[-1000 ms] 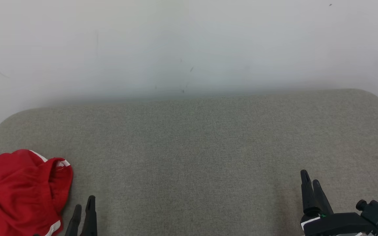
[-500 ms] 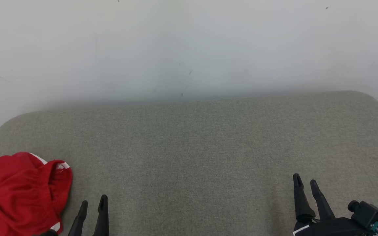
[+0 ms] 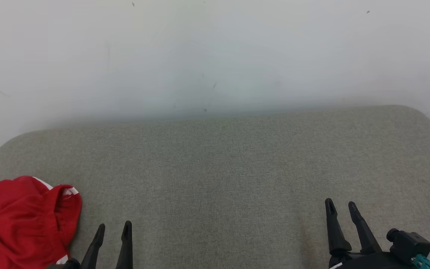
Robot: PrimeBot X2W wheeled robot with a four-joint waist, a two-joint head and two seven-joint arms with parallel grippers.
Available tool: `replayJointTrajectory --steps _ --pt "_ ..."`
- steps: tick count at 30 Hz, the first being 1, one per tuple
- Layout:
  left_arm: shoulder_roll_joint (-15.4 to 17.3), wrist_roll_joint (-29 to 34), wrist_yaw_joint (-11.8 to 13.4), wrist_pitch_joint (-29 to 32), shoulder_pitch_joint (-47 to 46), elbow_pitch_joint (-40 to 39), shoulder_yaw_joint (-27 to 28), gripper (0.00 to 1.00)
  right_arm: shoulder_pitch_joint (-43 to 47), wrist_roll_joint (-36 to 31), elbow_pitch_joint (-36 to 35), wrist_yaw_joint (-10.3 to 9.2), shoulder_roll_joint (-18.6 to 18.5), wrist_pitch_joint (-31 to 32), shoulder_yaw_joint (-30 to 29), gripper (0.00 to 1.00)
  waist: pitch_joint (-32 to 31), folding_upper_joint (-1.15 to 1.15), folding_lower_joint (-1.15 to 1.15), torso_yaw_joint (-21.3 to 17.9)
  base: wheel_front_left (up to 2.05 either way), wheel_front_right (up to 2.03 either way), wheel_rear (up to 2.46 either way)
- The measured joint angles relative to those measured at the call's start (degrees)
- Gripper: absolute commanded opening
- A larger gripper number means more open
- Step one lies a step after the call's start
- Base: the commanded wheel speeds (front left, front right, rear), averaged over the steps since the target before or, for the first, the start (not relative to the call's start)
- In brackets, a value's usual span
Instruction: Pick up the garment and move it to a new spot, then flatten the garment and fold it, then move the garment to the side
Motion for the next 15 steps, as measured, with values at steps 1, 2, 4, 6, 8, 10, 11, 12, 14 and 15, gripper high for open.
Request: replayJointTrajectory --steps 1,2,4,6,8,10,11,12,14,15 --pt "0.11 0.68 0.16 -0.19 0.0 -0.12 -0.26 1.0 0.04 -0.59 -0.14 -0.01 -0.02 -0.13 0.1 1.0 -0.04 0.0 0.0 -0.02 0.0 0.0 0.0" --pt "0.11 0.68 0.16 -0.19 0.0 -0.12 -0.26 1.0 0.04 -0.59 -0.14 -0.01 -0.02 -0.13 0.1 1.0 -0.04 0.0 0.0 -0.02 0.0 0.0 0.0" --pt "0.32 1.74 0.54 -0.49 0.0 -0.31 -0.82 1.0 0.13 -1.59 -0.4 0.0 -0.05 -0.33 0.35 1.0 -0.13 0.0 0.0 -0.05 0.0 0.0 0.0" --pt "0.6 2.78 1.02 -0.8 0.0 -0.44 -1.31 1.0 0.24 -2.75 -0.58 0.0 -0.12 -0.64 0.63 1.0 -0.2 0.0 0.0 -0.09 0.0 0.0 0.0" --pt "0.85 4.2 1.54 -1.02 0.0 -0.67 -1.66 1.0 0.34 -3.86 -0.76 0.0 -0.2 -0.78 0.86 1.0 -0.24 0.0 0.0 -0.1 0.0 0.0 0.0" --pt "1.0 5.04 1.99 -1.29 0.0 -0.87 -2.05 1.0 0.47 -4.83 -0.94 0.0 -0.29 -1.13 1.15 1.0 -0.29 0.0 0.0 -0.11 0.0 0.0 0.0" --pt "1.08 5.41 2.07 -1.45 0.0 -0.96 -2.26 1.0 0.54 -5.31 -1.02 0.0 -0.33 -1.15 1.27 1.0 -0.33 0.0 0.0 -0.13 0.0 0.0 0.0" --pt "1.14 5.79 2.29 -1.58 0.0 -1.0 -2.43 1.0 0.65 -5.87 -1.14 0.0 -0.36 -1.24 1.45 1.0 -0.37 0.0 0.0 -0.14 0.0 0.0 0.0" --pt "1.23 6.47 2.52 -1.81 0.0 -1.02 -2.7 1.0 0.9 -7.01 -1.36 0.0 -0.43 -1.49 1.68 1.0 -0.45 0.0 0.0 -0.16 0.0 0.0 0.0" --pt "1.31 7.23 2.56 -1.97 0.0 -1.08 -2.83 1.0 0.97 -7.54 -1.44 0.0 -0.45 -1.65 1.79 1.0 -0.48 0.0 0.0 -0.16 0.0 0.0 0.0"
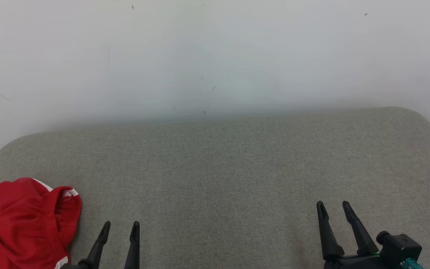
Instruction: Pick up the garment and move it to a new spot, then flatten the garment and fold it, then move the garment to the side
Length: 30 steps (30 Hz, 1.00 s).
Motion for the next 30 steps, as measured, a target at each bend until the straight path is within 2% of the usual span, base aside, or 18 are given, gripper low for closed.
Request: replayJointTrajectory --steps 17,30 --pt "0.69 8.06 1.36 -2.01 0.0 -1.2 -1.79 1.0 0.9 -8.32 -2.03 0.0 -0.23 -1.85 1.66 1.0 -0.58 0.0 0.0 -0.12 0.0 0.0 0.0" --pt "0.7 12.96 1.35 -3.49 0.34 -1.05 -2.37 1.0 1.68 -13.83 -3.19 0.0 -0.24 -3.01 2.11 1.0 -1.19 0.0 0.0 -0.29 0.0 0.0 0.0"
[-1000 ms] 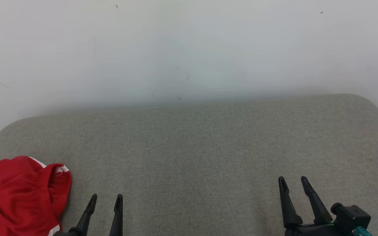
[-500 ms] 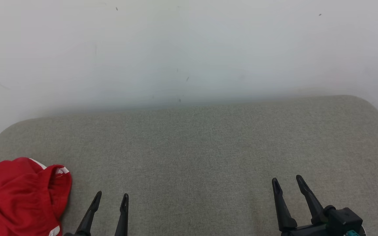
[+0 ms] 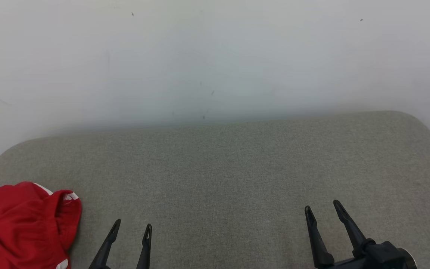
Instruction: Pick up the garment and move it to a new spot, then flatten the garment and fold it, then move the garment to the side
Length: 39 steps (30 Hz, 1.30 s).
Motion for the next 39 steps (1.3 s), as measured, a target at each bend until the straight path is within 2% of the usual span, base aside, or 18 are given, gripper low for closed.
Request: replayJointTrajectory --steps 23,39 --pt "-1.92 0.94 -3.01 -0.26 0.48 3.15 2.68 1.0 0.88 -1.07 0.41 0.0 -0.43 -0.44 0.38 1.0 -0.46 0.0 0.0 0.38 0.0 0.0 0.0" --pt "-2.48 1.03 -3.66 -0.26 0.86 3.48 5.75 1.0 1.27 -0.66 -0.01 0.0 -0.04 -0.46 0.68 1.0 -0.52 0.0 0.0 6.72 0.0 0.0 0.0"
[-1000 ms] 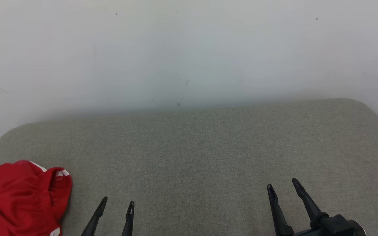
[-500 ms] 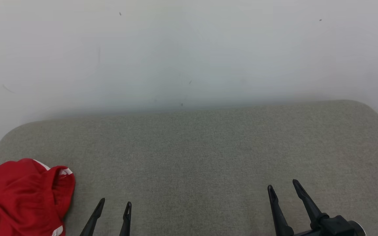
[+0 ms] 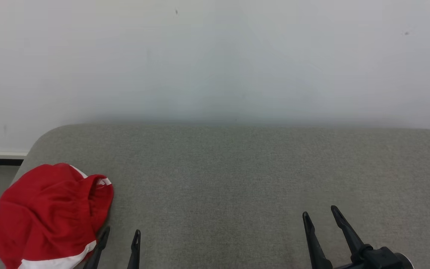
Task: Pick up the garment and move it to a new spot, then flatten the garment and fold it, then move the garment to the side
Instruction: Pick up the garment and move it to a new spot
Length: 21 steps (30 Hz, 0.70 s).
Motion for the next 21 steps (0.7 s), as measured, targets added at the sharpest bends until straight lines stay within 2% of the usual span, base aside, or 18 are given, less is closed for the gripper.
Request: replayJointTrajectory --steps 10,21 --pt "0.01 0.51 -0.84 0.0 -0.03 -0.02 0.86 1.0 0.48 0.22 -0.02 0.0 0.59 0.0 -0.14 1.0 0.2 0.0 0.0 5.03 0.0 0.0 0.0" --pt "0.15 0.93 -0.86 0.0 0.06 -0.27 1.94 1.0 0.65 0.52 -0.16 0.0 1.26 0.0 -0.24 1.0 0.29 0.0 0.0 12.5 0.0 0.0 0.0"
